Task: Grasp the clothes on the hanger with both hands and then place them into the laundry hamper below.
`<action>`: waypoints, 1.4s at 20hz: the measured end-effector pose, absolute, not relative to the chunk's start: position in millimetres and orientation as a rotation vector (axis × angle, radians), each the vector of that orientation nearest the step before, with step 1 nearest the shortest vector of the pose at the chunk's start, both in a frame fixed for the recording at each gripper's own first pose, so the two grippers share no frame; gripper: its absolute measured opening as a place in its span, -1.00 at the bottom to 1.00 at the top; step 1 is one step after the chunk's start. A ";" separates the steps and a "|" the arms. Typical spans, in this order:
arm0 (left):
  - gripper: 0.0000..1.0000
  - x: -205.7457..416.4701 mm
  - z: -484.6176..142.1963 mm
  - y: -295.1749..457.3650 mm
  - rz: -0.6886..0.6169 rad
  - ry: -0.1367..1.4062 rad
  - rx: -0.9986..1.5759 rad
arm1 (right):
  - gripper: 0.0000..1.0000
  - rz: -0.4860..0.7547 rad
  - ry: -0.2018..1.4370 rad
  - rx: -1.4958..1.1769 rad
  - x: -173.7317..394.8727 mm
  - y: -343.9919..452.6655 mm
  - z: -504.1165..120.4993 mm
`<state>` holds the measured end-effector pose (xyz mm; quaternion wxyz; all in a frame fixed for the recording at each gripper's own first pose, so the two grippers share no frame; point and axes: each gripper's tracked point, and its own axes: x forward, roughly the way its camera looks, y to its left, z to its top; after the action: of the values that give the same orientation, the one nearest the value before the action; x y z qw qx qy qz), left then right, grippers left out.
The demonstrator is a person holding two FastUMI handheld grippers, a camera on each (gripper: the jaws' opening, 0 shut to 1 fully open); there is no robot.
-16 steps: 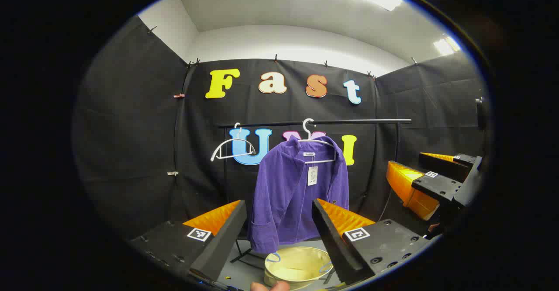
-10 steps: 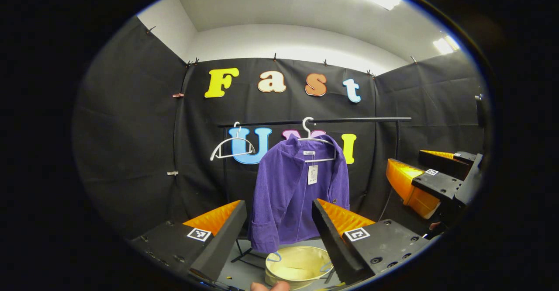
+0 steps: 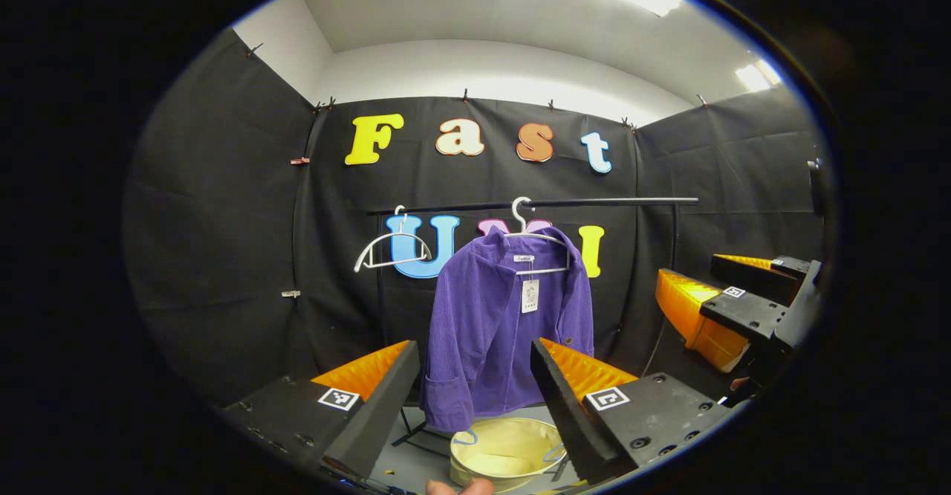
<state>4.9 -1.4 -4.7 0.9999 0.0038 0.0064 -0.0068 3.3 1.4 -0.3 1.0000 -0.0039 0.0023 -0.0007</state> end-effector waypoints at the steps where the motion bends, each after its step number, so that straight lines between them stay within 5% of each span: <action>1: 0.90 4.7 -5.6 -0.7 -0.013 0.010 0.007 | 0.94 0.000 0.004 -0.007 2.8 1.4 0.4; 17: 0.89 23.2 -2.7 -4.9 -0.054 0.012 0.008 | 0.94 -0.049 0.001 -0.017 13.7 -14.6 4.2; 28: 0.90 111.1 1.7 -21.6 -0.059 0.015 0.004 | 0.95 -0.038 0.021 0.014 104.3 -32.2 -19.4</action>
<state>111.1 -21.6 1.7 0.9995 0.0020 0.0076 -0.0293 104.3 -32.2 -19.4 0.9997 0.0068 0.0106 -0.0188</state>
